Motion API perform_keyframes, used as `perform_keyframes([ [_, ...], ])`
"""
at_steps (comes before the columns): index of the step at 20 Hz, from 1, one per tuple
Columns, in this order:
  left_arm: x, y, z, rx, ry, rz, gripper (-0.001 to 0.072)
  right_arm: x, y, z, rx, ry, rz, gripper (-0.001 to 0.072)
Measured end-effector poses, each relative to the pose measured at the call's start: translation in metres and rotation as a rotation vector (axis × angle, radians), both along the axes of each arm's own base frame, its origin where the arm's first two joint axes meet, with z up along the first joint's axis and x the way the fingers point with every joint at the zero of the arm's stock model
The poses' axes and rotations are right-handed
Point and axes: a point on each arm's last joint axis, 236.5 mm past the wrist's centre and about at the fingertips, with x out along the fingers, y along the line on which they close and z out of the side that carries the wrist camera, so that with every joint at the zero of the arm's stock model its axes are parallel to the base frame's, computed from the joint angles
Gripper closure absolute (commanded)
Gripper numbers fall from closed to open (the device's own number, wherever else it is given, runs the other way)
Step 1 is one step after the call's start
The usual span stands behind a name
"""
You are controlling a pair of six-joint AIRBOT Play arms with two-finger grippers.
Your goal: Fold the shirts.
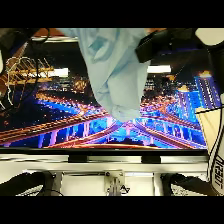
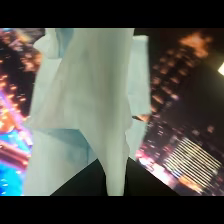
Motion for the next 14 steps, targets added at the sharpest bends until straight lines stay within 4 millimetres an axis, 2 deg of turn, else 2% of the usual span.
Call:
perform_keyframes([
  [3, -0.019, 0.005, 0.019, -0.018, -0.033, -0.01, 0.0156, 0.02, -0.069, 0.008, -0.014, -0.019, -0.215, 0.0658],
  [5, -0.032, 0.007, 0.031, -0.031, -0.055, -0.02, 0.0157, 0.026, -0.13, 0.022, -0.021, -0.052, -0.388, 0.0658],
  [7, -0.044, 0.007, 0.04, -0.041, -0.073, -0.033, 0.0156, 0.019, -0.199, 0.04, -0.033, -0.093, -0.575, 0.0658],
  [10, -0.057, 0.004, 0.045, -0.038, -0.073, -0.056, 0.0157, -0.015, -0.31, 0.07, -0.066, -0.17, -0.879, 0.0657],
  [12, -0.062, 0.002, 0.044, -0.029, -0.064, -0.068, 0.0157, -0.051, -0.376, 0.086, -0.096, -0.209, -1.068, 0.0657],
  [14, -0.067, 0.001, 0.041, -0.015, -0.049, -0.079, 0.0157, -0.089, -0.432, 0.095, -0.122, -0.228, -1.235, 0.0657],
])
